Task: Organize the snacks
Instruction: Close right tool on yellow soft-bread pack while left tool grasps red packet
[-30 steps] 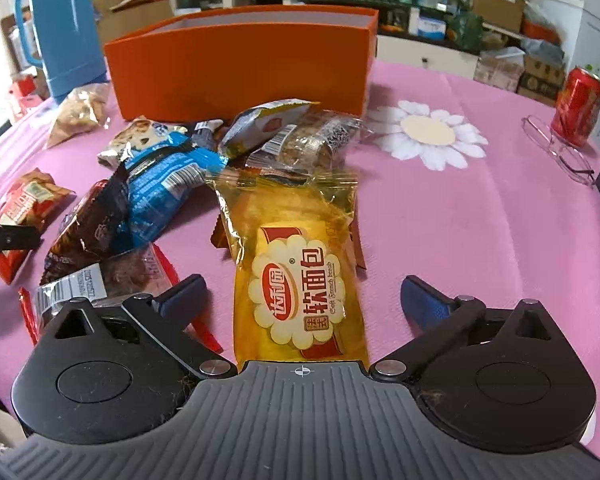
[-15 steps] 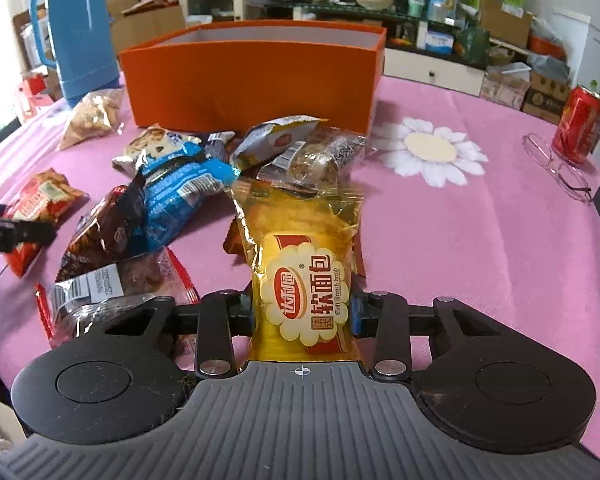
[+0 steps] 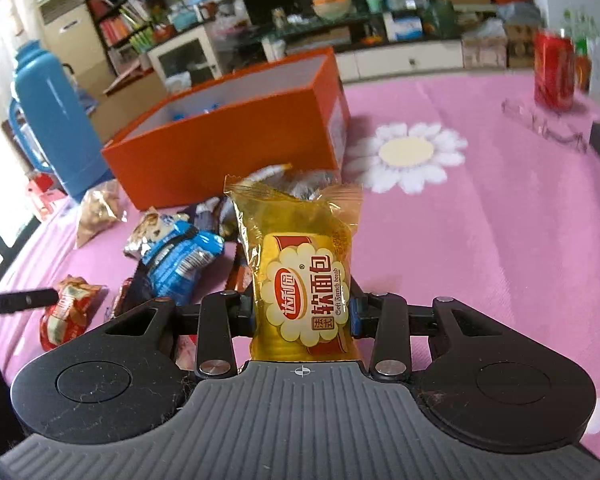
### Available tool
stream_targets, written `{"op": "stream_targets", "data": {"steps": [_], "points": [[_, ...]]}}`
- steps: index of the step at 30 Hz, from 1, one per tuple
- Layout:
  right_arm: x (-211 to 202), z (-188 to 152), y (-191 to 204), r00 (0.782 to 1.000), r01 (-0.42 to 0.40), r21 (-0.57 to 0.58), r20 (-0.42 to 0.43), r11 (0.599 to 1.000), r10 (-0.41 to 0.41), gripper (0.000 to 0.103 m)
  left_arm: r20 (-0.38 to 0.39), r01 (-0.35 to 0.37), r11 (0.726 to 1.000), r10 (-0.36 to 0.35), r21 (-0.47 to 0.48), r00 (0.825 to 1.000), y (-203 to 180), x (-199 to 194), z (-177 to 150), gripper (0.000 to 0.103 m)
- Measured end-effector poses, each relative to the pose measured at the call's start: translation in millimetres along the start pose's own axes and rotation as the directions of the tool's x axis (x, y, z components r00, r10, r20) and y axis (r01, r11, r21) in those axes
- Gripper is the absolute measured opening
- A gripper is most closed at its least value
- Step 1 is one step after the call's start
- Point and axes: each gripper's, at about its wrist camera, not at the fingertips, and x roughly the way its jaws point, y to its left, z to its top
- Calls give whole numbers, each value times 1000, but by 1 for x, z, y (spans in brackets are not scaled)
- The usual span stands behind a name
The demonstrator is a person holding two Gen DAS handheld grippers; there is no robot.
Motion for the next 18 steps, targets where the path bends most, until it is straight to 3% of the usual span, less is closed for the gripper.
{"op": "stream_targets", "data": {"steps": [1,4,7,8,10,18], "points": [[3,-1,1,1000,10,-2,-9,1000,-10,14,23,-20,1000,20,20,1000,-3,-1,-3,78],[8,-2,6,999,32,-38,-20,999,-33,14,29,-18,997,15,79,999,-11,4,-4,78],[14,-7,10,997,61,-75,-49,995,-65,15,-26,-19,995,22,93,999,-15,25,-8,71],[15,-8,10,996,65,-82,-57,994,-70,15,-2,-7,996,7,86,1000,-14,24,-9,61],[14,-10,10,996,70,-98,-54,993,-75,15,-6,-6,997,6,83,1000,-13,20,-8,55],[7,-8,9,998,51,-92,-26,994,-53,14,51,70,997,-67,-46,996,9,-12,14,55]]}}
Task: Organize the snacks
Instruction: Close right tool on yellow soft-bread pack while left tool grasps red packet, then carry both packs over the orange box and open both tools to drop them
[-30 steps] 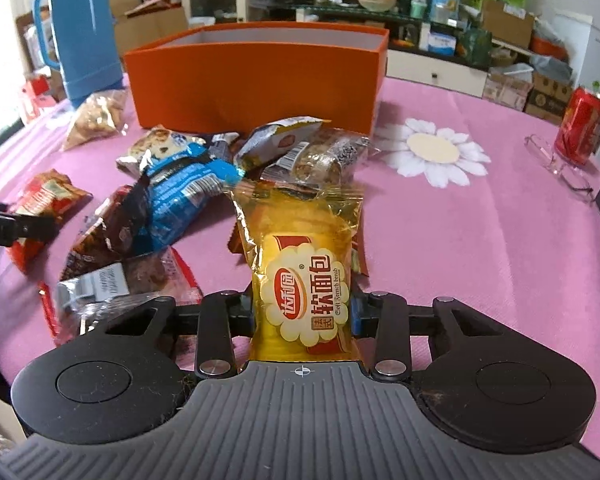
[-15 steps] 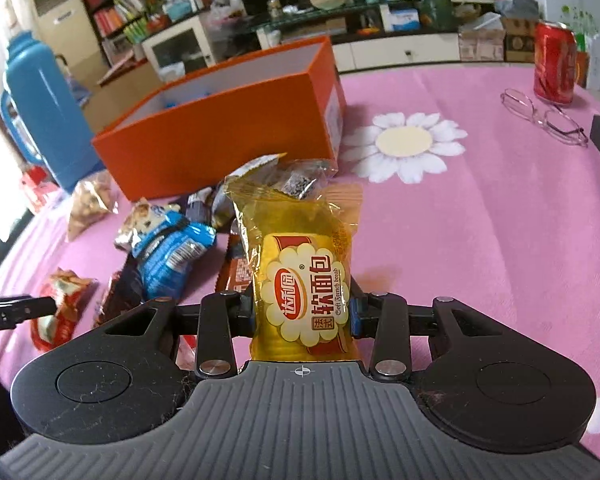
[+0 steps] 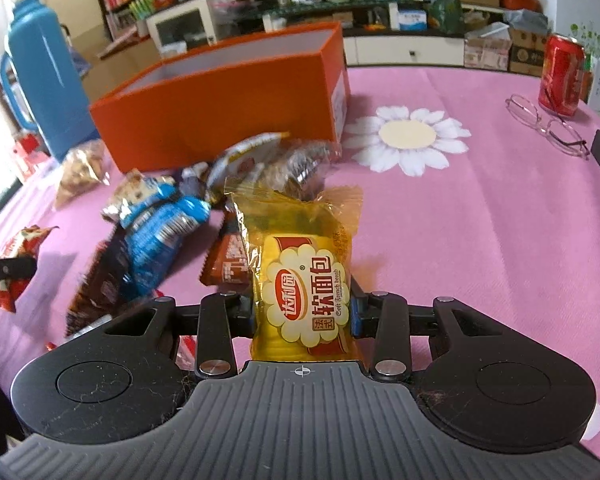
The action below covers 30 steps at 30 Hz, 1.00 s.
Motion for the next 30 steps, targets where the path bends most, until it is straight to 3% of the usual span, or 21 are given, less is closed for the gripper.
{"op": "stream_targets", "data": {"steps": [4,7,11,15,19,24,26,27,30], "points": [[-21,11,1,996,-38,38,78,999,35,14,19,46,999,-46,-6,999,-2,-7,23,55],[-35,34,14,988,-47,-2,147,999,47,14,53,67,998,-68,19,996,-10,-5,53,55],[-32,87,31,969,-76,-48,231,996,85,14,139,74,995,-82,60,987,-30,5,105,55],[4,150,43,952,-94,-61,287,994,107,14,191,72,993,-89,92,978,-51,37,152,55],[60,185,50,961,-106,-60,250,993,117,14,171,79,992,-95,99,981,-69,88,178,55],[119,191,49,979,-131,-4,159,991,130,15,92,67,995,-74,76,993,-68,152,185,58],[132,188,51,985,-107,-23,133,994,109,21,72,50,997,-54,54,996,-61,161,183,63],[137,187,50,987,-103,-12,125,995,104,32,74,56,997,-60,49,995,-58,159,183,64],[136,185,46,983,-127,11,136,992,125,51,122,66,997,-71,47,990,-49,139,179,69]]}}
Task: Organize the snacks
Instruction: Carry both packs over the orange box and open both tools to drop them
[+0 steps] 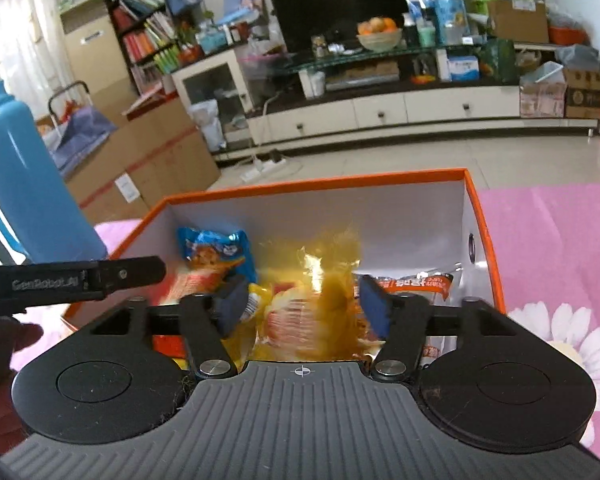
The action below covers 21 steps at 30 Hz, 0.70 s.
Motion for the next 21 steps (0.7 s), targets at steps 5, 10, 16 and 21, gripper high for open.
{"op": "stream_targets", "data": {"steps": [5,10,16,21], "points": [[-21,5,4,998,1,3,56,1000,-1,67,37,-21,999,19,38,999,7,-49,-14,73],[-54,-1,17,996,-32,-1,78,999,32,77,19,-29,997,27,73,999,4,-96,-56,77],[-109,-37,22,996,-45,-25,81,999,47,83,-68,-3,993,11,115,998,-7,-142,-132,77],[-149,-92,7,999,16,-16,28,1000,-15,85,-180,78,992,-58,102,982,-25,-165,-189,77]]}}
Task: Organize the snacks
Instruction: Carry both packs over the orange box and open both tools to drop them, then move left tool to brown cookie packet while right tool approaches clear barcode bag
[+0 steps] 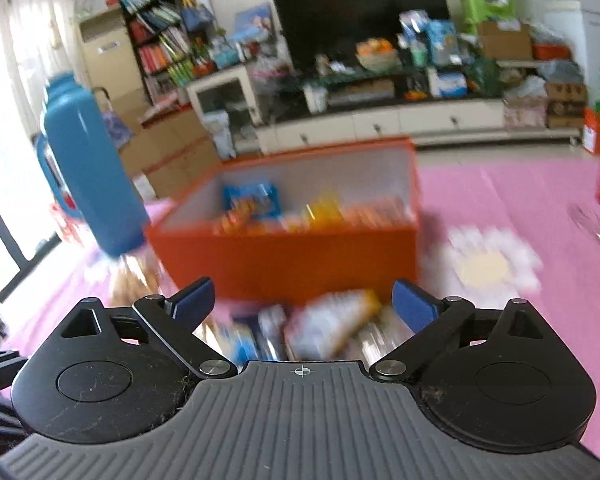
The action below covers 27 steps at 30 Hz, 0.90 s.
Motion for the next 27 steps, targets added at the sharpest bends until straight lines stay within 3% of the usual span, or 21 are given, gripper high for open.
{"op": "stream_targets", "data": {"steps": [3,7,10,16,23,25,27], "points": [[-18,-27,-18,998,33,45,-49,998,-30,85,-38,67,998,-66,19,997,-17,0,-20,77],[-36,-45,-39,996,59,67,-64,996,-55,85,-97,108,994,-104,34,990,-36,17,-25,77],[-45,-44,-52,995,90,87,-48,992,-86,86,-119,201,980,-201,-12,972,-43,29,-23,69],[-55,-35,-79,998,55,214,-9,975,-54,87,-124,233,972,-227,30,966,-75,45,-12,67],[-52,-35,-85,998,69,224,-17,972,-67,88,-126,254,961,-241,106,962,-119,62,0,69],[-52,-35,-88,998,67,232,-19,970,-64,88,-137,268,958,-253,105,958,-120,57,-1,70],[-52,-35,-89,998,67,234,-17,970,-65,89,-108,255,961,-243,108,964,-111,42,-3,71]]}}
